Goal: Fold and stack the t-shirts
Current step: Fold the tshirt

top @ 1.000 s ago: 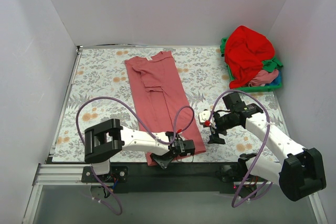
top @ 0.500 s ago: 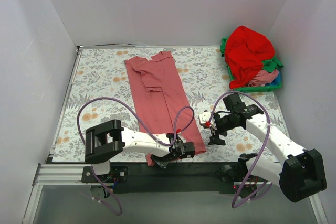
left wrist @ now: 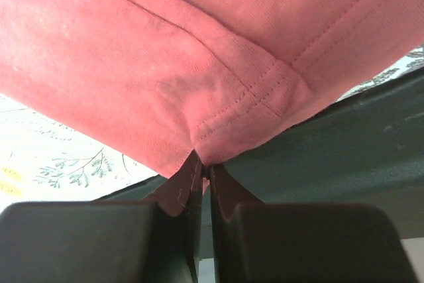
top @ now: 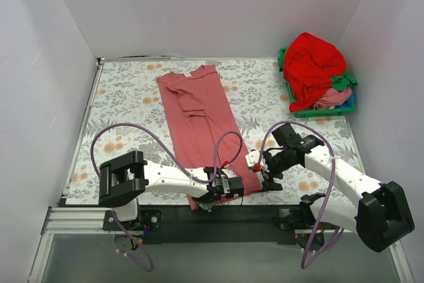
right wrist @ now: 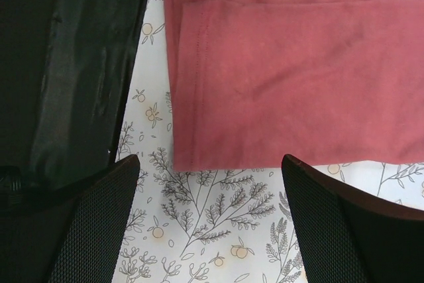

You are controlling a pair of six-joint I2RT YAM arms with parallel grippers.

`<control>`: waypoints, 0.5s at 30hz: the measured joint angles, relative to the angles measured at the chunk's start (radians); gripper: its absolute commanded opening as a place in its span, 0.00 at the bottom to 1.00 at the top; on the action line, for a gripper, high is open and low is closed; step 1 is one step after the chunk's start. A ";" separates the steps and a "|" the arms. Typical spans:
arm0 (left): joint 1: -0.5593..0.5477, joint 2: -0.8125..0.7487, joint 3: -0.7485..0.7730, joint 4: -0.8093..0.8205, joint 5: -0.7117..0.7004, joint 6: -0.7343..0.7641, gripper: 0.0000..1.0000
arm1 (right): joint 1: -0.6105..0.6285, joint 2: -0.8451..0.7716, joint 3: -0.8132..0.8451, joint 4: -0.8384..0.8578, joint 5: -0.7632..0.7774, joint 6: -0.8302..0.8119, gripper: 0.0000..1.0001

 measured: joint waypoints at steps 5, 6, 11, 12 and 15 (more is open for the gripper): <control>0.005 -0.023 -0.021 0.029 0.019 0.009 0.00 | 0.013 0.004 -0.002 -0.002 0.003 0.000 0.93; 0.006 -0.028 -0.024 0.034 0.023 0.011 0.00 | 0.014 0.004 -0.002 -0.002 0.003 0.000 0.93; 0.014 -0.042 -0.032 0.060 0.040 0.016 0.00 | 0.053 0.005 -0.016 -0.001 0.002 0.001 0.92; 0.016 -0.045 -0.035 0.063 0.044 0.019 0.00 | 0.065 0.007 -0.020 -0.002 0.003 0.002 0.91; 0.021 -0.059 -0.047 0.081 0.056 0.022 0.00 | 0.106 0.017 -0.035 0.008 0.006 0.007 0.88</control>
